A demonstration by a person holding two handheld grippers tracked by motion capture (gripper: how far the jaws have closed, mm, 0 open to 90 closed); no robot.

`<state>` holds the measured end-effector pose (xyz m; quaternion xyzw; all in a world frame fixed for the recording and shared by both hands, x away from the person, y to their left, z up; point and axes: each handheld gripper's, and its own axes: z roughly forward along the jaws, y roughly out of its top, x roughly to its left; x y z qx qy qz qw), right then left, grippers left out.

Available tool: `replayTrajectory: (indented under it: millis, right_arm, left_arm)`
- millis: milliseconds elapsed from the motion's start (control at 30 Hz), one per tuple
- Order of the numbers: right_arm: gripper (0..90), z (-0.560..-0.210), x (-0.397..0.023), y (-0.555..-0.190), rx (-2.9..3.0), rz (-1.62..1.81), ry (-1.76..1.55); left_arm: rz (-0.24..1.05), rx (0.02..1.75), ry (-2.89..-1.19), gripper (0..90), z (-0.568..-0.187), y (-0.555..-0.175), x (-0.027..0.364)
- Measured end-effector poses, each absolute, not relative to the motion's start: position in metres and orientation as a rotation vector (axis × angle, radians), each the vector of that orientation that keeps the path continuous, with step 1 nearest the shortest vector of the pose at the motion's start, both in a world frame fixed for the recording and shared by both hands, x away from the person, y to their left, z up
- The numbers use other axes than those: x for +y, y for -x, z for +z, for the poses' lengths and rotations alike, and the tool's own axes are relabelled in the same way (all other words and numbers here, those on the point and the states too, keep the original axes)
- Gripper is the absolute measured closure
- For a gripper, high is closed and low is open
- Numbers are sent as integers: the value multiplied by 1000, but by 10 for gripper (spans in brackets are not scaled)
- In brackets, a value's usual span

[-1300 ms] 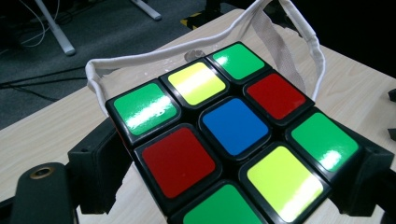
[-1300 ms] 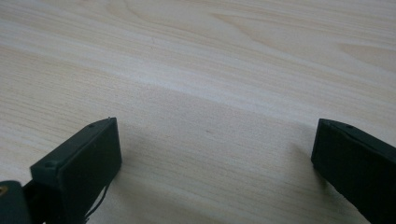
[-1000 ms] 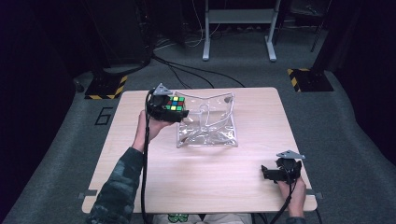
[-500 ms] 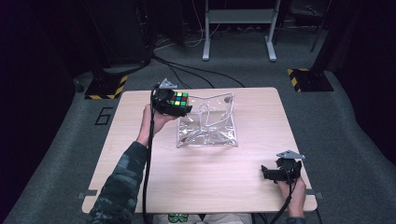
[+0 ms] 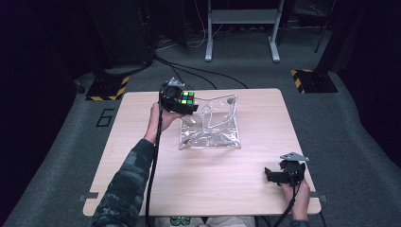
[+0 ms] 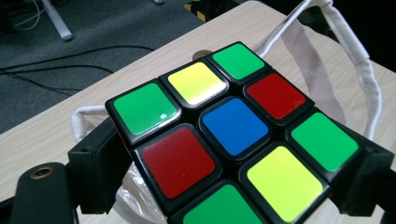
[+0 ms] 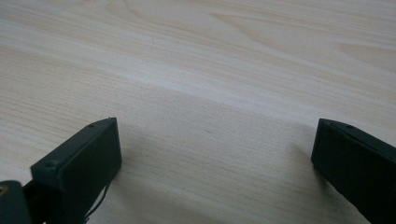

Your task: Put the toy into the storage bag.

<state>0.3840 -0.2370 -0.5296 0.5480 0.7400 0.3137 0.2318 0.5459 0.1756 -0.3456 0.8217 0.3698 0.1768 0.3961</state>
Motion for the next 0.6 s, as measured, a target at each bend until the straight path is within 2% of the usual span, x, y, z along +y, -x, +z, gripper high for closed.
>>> replayTrajectory:
  millis: [600]
  right_arm:
    - [8, -530, -237, -384, 2034, 863, -1506]
  left_arm:
    - [479, 971, -2078, 144, -356, -563, 163]
